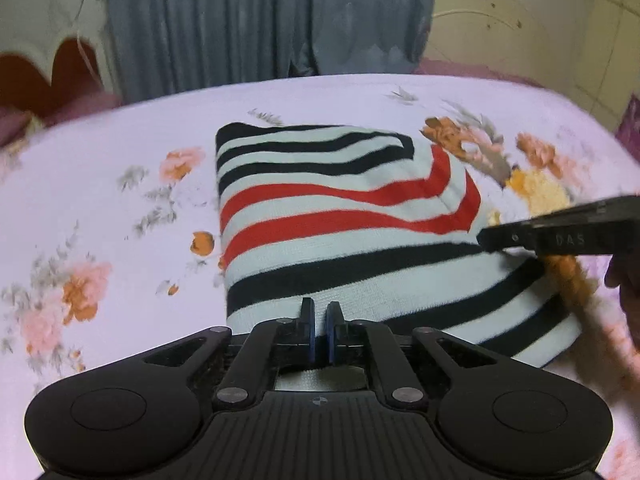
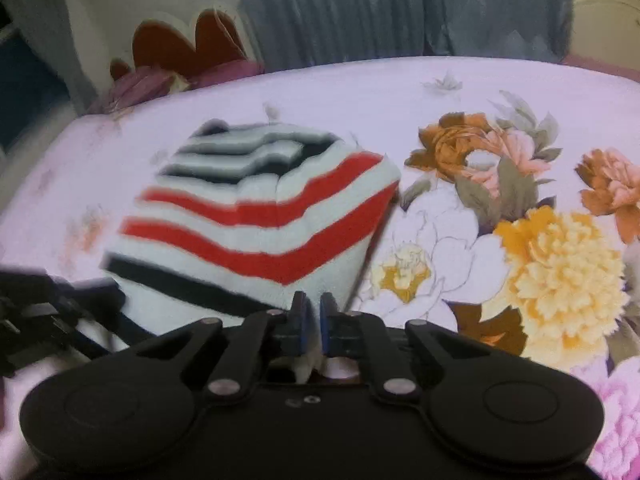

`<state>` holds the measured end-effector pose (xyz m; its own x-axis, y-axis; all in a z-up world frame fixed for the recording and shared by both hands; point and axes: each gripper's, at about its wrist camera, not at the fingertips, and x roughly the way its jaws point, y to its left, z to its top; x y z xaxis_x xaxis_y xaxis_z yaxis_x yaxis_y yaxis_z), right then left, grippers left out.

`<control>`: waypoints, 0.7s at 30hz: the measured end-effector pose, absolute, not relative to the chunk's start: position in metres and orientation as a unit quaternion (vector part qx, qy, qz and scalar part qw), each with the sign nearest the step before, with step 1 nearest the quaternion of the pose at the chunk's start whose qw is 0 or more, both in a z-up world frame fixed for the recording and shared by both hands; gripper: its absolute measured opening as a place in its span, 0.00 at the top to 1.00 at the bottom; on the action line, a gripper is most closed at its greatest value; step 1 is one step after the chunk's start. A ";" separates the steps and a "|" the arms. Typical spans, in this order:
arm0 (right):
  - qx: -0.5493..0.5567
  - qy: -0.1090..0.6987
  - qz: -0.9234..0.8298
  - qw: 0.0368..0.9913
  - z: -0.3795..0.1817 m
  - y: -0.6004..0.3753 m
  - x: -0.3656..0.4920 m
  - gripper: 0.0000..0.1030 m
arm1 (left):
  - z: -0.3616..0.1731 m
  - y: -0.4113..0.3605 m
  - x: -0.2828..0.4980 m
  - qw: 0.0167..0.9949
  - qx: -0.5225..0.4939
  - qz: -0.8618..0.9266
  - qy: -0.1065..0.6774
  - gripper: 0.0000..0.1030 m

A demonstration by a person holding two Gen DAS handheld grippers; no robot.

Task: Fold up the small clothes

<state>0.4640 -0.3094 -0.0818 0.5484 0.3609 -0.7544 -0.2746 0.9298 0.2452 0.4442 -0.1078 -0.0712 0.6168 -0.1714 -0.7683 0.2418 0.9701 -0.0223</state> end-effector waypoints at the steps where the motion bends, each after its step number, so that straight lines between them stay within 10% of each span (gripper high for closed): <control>1: 0.052 0.439 0.181 0.878 -0.074 -0.312 0.464 0.93 | -0.065 -0.107 0.441 0.903 0.043 -0.110 0.414 0.94; 3: 0.060 0.411 0.180 0.892 -0.058 -0.318 0.455 0.87 | -0.055 -0.107 0.431 0.917 0.053 -0.100 0.383 0.93; 5: 0.081 0.388 0.181 0.900 -0.047 -0.325 0.447 0.77 | -0.058 -0.110 0.430 0.917 0.056 -0.097 0.382 0.59; 7: 0.095 0.388 0.178 0.899 -0.048 -0.329 0.445 0.76 | -0.067 -0.115 0.431 0.915 0.084 -0.083 0.385 0.48; 21: 0.072 0.420 0.195 0.883 -0.071 -0.319 0.450 0.77 | -0.064 -0.110 0.422 0.920 0.060 -0.054 0.382 0.43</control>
